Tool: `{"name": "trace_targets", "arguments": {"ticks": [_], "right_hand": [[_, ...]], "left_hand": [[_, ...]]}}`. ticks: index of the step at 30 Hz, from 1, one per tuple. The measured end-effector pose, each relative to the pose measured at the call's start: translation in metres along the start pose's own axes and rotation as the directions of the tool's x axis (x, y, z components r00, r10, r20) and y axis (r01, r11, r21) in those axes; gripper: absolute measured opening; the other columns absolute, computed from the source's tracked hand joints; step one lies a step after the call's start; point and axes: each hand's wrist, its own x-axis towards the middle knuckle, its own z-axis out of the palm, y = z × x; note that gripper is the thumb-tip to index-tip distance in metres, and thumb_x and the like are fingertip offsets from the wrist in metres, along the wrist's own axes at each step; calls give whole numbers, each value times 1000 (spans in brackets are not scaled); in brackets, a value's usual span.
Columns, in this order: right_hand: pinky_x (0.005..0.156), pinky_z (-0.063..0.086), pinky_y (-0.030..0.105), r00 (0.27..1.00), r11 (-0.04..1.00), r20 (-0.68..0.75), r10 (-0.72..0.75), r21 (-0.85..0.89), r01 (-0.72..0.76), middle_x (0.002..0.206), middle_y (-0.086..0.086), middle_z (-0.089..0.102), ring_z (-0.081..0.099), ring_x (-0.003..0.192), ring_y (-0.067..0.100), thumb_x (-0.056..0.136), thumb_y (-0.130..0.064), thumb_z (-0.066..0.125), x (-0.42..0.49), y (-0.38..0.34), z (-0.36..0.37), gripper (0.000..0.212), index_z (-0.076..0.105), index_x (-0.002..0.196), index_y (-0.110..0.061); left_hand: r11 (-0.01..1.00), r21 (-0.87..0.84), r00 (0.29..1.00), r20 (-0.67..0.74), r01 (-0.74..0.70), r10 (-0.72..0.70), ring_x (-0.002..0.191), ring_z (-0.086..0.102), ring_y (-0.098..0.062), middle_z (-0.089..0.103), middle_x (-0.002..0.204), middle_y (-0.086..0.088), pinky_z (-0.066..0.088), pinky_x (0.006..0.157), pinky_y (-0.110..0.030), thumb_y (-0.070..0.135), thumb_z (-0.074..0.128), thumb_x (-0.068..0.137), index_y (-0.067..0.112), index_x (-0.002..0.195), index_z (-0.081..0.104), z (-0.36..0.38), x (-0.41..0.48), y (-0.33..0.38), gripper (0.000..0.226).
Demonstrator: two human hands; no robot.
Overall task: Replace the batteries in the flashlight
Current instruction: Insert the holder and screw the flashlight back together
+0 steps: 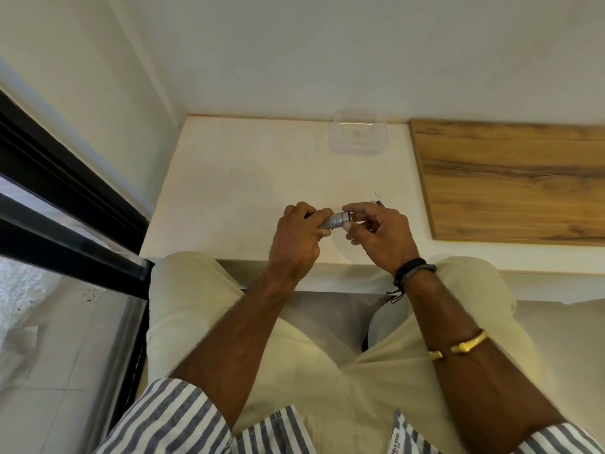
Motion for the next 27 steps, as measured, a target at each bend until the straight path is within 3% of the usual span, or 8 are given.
{"name": "trace_targets", "arguments": {"ticks": [4, 7, 10, 12, 15, 20, 24, 27], "right_hand": [[62, 60, 24, 999, 998, -44, 11, -65, -14, 75, 1, 74, 70, 61, 9, 99, -37, 62, -1, -2, 1, 24, 71, 102, -15], [67, 56, 40, 998, 952, -59, 20, -303, -37, 70, 6, 67, 65, 68, 26, 103, -50, 48, -1, -4, 4, 46, 65, 86, -11], [68, 56, 44, 992, 902, -102, 75, -417, -111, 72, 9, 67, 63, 71, 31, 102, -59, 35, 0, -4, 6, 63, 67, 79, -10], [70, 59, 44, 991, 935, -91, 96, -332, -122, 79, 8, 71, 67, 73, 27, 100, -62, 37, 0, -4, 5, 59, 67, 86, -14], [69, 63, 31, 997, 997, -11, 74, -4, -74, 102, 3, 74, 74, 79, 16, 94, -49, 64, 0, -6, 1, 30, 65, 113, -26], [71, 63, 26, 1000, 1000, 1, -27, -10, 27, 99, -5, 72, 73, 75, 7, 89, -12, 75, 0, 0, 1, 29, 72, 117, -21], [65, 62, 21, 1000, 1000, 0, 3, 24, -3, 79, -1, 74, 72, 65, 6, 94, -26, 71, 0, 1, 0, 20, 75, 108, -13], [55, 59, 20, 997, 996, -14, 77, -44, -78, 66, -4, 71, 67, 51, 6, 96, -48, 62, 0, -2, -2, 38, 74, 88, -12]], "left_hand": [[999, 19, 999, -6, -39, 39, 102, 49, -25, 58, 111, -9, 47, 82, -33, 11, 66, 91, 18, 128, 61, -1, -1, 2, 37], [997, 17, 997, 2, -75, 74, 102, 48, -23, 58, 110, -7, 45, 83, -32, 14, 62, 94, 20, 128, 61, -1, -2, 1, 34], [995, 10, 995, 2, -99, 99, 100, 48, -23, 58, 110, -7, 44, 83, -32, 16, 62, 94, 18, 128, 61, 0, -2, 2, 34], [997, 0, 997, 1, -78, 78, 101, 48, -24, 58, 111, -8, 45, 84, -32, 14, 64, 94, 18, 128, 61, 0, -1, 3, 35], [1000, -21, 1000, -1, -22, 22, 104, 49, -25, 58, 113, -9, 49, 86, -34, 11, 66, 92, 16, 129, 61, 1, 0, 1, 38], [1000, -8, 1000, 3, 9, -9, 104, 49, -25, 58, 113, -9, 49, 88, -35, 9, 67, 90, 17, 129, 61, 0, 0, 0, 40], [1000, 7, 1000, 10, -17, 17, 104, 48, -24, 57, 112, -9, 48, 86, -34, 9, 65, 92, 18, 129, 61, -2, 0, 2, 38], [998, 18, 998, 14, -55, 54, 103, 47, -23, 57, 112, -8, 46, 85, -32, 10, 64, 92, 19, 129, 60, -3, -2, 3, 38]]}}
